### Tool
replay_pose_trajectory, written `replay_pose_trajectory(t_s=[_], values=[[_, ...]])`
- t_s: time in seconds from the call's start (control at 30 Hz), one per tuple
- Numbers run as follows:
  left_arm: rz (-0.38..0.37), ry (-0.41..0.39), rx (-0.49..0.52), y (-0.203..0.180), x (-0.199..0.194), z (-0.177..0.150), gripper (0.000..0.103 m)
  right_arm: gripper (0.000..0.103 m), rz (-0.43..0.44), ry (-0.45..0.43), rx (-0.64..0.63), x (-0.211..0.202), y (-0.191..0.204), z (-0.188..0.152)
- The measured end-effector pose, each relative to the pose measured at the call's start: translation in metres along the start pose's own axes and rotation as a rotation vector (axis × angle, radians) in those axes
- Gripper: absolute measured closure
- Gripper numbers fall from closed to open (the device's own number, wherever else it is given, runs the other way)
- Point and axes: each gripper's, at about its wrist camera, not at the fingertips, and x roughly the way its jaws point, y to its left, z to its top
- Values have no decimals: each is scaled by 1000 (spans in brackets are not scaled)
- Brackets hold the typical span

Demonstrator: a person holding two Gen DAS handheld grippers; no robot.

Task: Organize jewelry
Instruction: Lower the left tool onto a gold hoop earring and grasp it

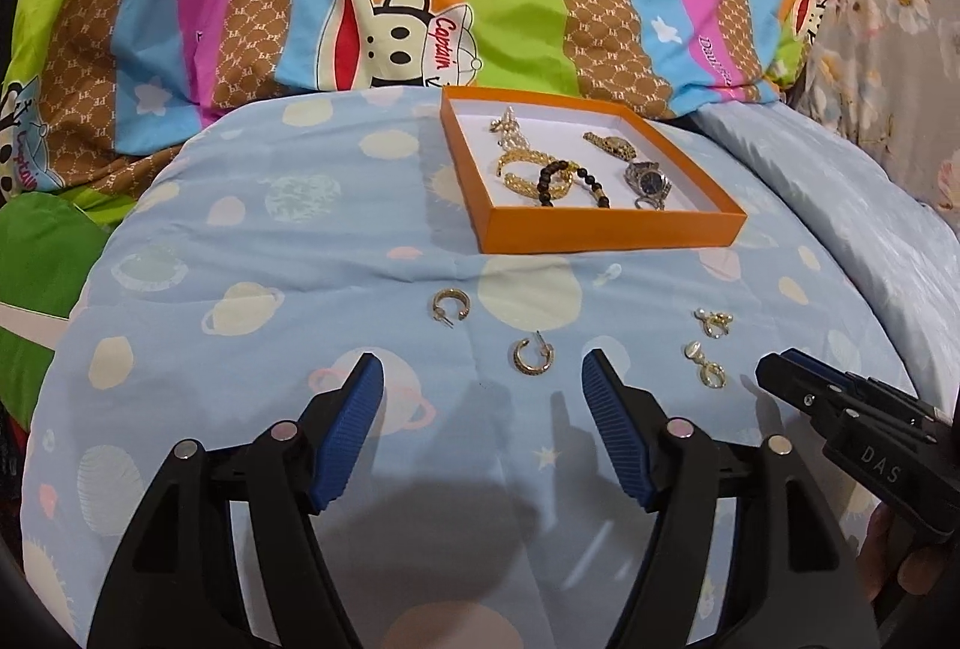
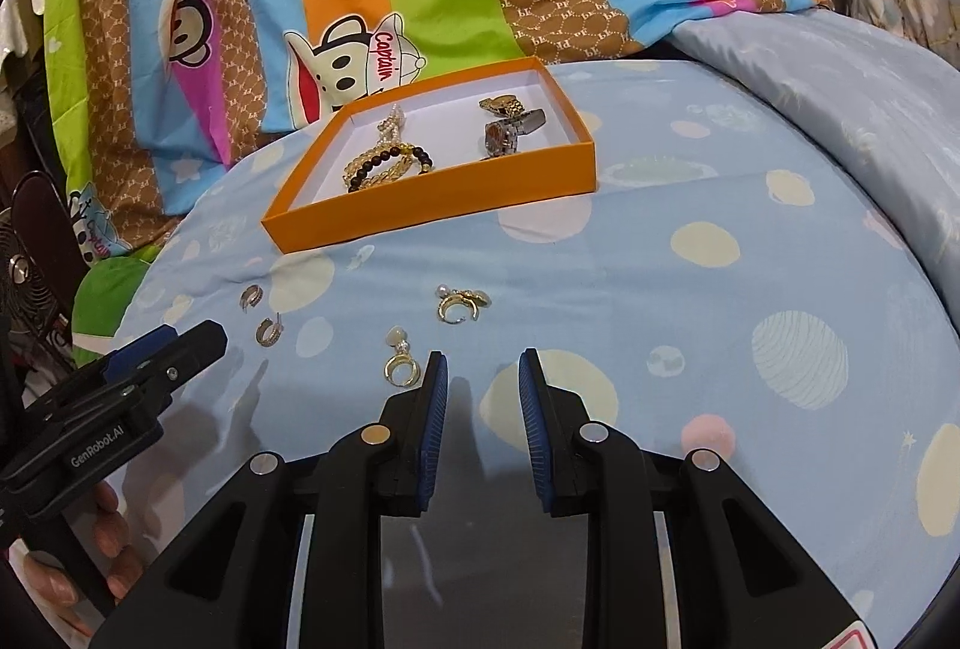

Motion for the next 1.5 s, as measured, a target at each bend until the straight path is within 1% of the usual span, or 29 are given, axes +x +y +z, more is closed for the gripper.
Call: replay_pose_trajectory(t_s=[0.1, 0.2, 0.37, 0.47, 0.6, 0.83, 0.87, 0.9, 1.07, 1.17, 1.3, 1.37, 1.5], values=[[5, 19, -3, 0, 5, 1, 37, 74, -1, 6, -3, 2, 1, 0], [14, 41, -7, 0, 12, 3, 37, 74, 1, 11, -3, 2, 0, 0], [6, 74, -21, -4, 24, 8, 37, 73, 8, 15, 11, 3, -2, 0], [11, 79, -21, -5, 27, 10, 37, 72, 14, 15, 18, 3, -3, 0], [6, 80, -45, 0, 26, 10, 37, 71, 21, 22, 25, 4, -5, 0], [28, 107, -14, -7, 33, 11, 37, 70, 24, 25, 28, 5, -5, 0], [39, 109, -6, -9, 34, 12, 39, 69, 25, 26, 29, 6, -5, 0], [42, 110, 0, -10, 34, 11, 43, 69, 24, 26, 28, 5, -5, 0], [73, 116, 42, -19, 39, 13, 48, 68, 25, 26, 27, 5, -5, 0], [76, 115, 49, -21, 40, 14, 54, 66, 26, 27, 23, 6, -3, -1], [65, 111, 66, -25, 41, 14, 70, 65, 29, 28, 24, 7, -3, -1], [61, 111, 69, -26, 41, 15, 71, 65, 30, 28, 26, 7, -3, -2], [40, 107, 46, -21, 40, 15, 80, 65, 30, 29, 27, 7, -3, -2]])
